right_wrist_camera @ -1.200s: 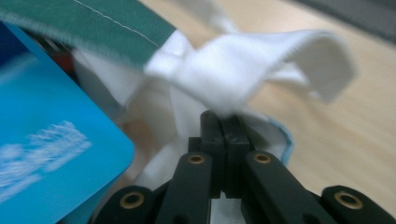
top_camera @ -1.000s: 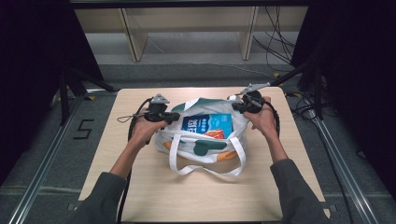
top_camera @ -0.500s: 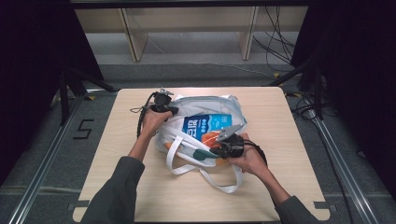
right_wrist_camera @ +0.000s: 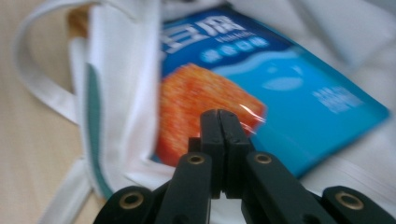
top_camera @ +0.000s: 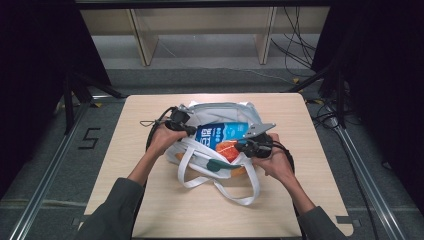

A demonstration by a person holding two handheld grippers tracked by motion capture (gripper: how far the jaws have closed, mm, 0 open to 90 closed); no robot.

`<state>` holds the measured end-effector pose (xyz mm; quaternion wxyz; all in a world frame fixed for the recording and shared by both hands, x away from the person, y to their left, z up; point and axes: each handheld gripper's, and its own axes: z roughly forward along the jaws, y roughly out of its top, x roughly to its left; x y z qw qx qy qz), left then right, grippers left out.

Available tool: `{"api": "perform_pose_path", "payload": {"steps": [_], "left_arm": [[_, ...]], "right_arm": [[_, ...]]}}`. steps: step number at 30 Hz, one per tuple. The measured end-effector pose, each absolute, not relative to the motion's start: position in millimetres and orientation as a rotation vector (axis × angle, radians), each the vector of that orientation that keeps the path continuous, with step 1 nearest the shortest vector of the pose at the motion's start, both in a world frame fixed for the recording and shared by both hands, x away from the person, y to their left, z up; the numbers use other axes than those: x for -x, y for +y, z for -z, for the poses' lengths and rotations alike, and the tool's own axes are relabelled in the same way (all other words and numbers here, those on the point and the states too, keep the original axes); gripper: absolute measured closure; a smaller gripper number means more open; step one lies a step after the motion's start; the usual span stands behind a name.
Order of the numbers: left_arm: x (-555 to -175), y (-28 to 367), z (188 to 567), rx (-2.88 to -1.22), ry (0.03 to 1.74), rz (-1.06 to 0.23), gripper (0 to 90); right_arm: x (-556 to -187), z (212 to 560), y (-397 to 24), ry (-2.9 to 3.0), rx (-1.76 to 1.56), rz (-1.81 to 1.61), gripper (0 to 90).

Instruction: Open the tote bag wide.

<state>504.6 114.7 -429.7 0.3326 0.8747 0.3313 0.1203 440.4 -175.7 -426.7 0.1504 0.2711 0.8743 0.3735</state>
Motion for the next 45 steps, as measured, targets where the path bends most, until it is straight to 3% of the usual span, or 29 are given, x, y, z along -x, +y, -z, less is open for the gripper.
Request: {"api": "perform_pose_path", "payload": {"steps": [9, 16, 21, 30, 32, 38, 45], "left_arm": [[-473, 135, 438, -2.390, 0.760, -0.219, 89.2], [-467, 157, 446, -2.318, 0.796, -0.156, 89.3], [-468, 155, 434, -2.191, 0.819, -0.247, 83.2], [-492, 171, 393, -1.887, 0.931, -0.466, 83.3], [-500, 174, 391, -1.895, 0.944, -0.540, 83.6], [-526, 184, 417, -1.952, 1.041, -0.562, 86.0], [-539, 189, 447, -2.026, 1.086, -0.516, 89.0]], "right_arm": [[-442, 431, -181, 2.536, -0.808, -0.965, 90.0], [-435, 445, -187, 2.606, -0.885, -0.893, 90.0], [-436, 431, -188, 2.559, -0.836, -0.982, 90.0], [-456, 407, -205, 2.361, -0.869, -1.105, 90.0], [-460, 404, -209, 2.335, -0.876, -1.119, 90.0], [-484, 416, -227, 2.267, -0.965, -1.032, 90.0], [-493, 449, -230, 2.340, -1.051, -0.934, 90.0]]}}
